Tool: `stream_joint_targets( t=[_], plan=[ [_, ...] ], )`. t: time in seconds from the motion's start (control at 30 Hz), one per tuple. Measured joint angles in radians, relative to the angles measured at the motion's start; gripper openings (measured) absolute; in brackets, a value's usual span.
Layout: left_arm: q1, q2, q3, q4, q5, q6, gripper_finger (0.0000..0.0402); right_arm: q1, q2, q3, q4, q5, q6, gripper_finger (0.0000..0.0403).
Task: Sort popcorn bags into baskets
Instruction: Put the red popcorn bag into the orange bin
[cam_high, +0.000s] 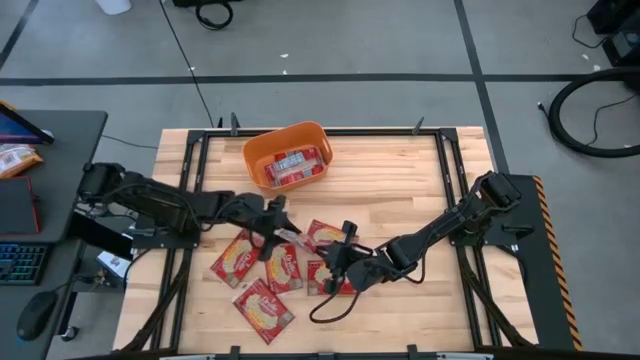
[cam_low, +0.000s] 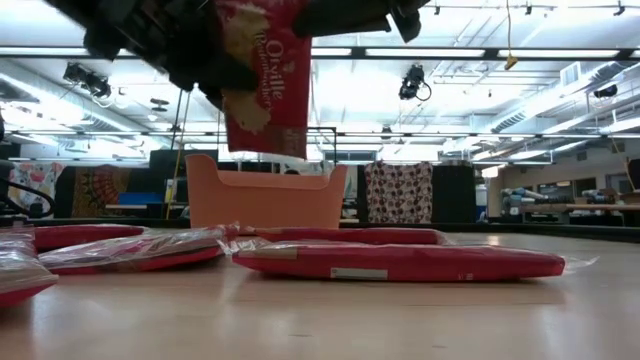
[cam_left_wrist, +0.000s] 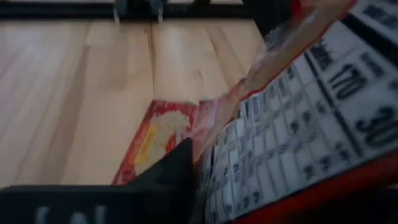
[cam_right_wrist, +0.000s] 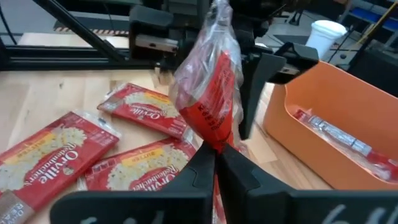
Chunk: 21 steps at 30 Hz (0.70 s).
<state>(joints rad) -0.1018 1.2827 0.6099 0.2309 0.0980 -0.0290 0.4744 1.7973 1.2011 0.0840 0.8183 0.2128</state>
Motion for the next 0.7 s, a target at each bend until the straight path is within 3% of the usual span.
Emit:
stream_joint_targets(
  t=[0.13, 0.27, 0.53, 0.7],
  plan=[
    [0.019, 0.000, 0.076, -0.183, 0.008, 0.014, 0.0065, -0.003, -0.003, 0.000, -0.046, 0.008, 0.001, 0.0041],
    [0.073, 0.000, 0.137, -0.343, 0.006, 0.036, 0.0022, -0.023, -0.037, 0.001, -0.171, 0.008, 0.038, 0.0090],
    [0.270, 0.010, 0.288, -0.612, 0.006, 0.031, 0.0037, -0.103, -0.068, 0.001, -0.504, 0.004, 0.055, 0.0184],
    [0.382, 0.047, 0.420, -0.722, 0.013, 0.014, 0.0033, -0.162, -0.073, -0.059, -0.498, -0.002, -0.043, 0.0202]
  ],
)
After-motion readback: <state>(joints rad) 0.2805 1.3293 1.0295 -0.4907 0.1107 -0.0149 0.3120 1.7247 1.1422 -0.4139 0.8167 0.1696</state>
